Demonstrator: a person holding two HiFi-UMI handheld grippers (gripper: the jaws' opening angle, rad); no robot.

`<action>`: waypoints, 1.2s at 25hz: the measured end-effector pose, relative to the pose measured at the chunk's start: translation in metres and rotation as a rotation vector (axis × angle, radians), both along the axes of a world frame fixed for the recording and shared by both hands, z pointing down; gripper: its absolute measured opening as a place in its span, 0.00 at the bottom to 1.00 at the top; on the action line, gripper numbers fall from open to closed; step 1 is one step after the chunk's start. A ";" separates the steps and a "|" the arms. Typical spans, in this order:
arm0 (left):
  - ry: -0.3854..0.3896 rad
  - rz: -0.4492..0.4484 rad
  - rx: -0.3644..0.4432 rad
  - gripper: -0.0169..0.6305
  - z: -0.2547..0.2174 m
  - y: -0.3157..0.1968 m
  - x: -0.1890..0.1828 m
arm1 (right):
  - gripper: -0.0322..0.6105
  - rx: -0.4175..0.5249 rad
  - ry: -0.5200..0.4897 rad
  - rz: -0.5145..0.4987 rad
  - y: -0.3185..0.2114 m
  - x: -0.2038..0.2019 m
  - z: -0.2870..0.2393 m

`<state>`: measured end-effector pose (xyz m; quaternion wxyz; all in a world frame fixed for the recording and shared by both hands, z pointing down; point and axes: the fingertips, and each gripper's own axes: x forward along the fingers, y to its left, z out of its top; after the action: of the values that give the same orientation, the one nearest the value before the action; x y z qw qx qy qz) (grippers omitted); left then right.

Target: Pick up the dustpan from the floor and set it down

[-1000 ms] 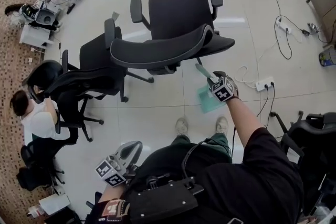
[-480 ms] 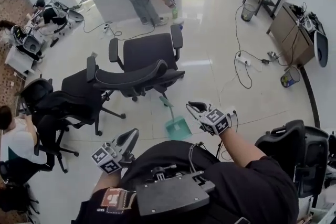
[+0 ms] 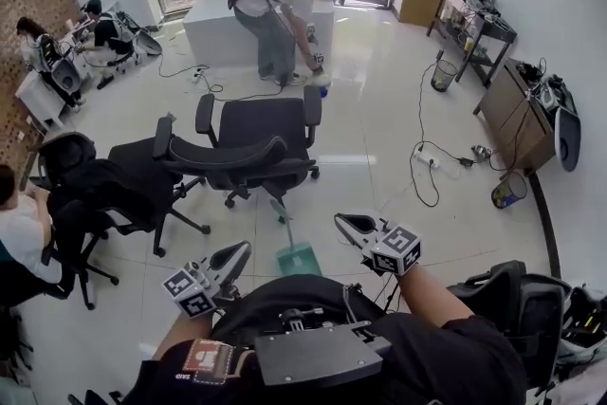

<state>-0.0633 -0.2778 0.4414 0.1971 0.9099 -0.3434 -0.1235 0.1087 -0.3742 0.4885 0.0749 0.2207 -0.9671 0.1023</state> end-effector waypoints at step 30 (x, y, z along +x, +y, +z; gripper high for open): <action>0.003 0.126 0.035 0.04 -0.023 0.352 -0.298 | 0.08 -0.073 -0.191 0.004 0.383 -0.296 -0.107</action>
<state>-0.3612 0.0747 0.4180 0.1890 0.9329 -0.2828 -0.1184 -0.1875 0.0087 0.3818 -0.0099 0.2090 -0.9650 0.1584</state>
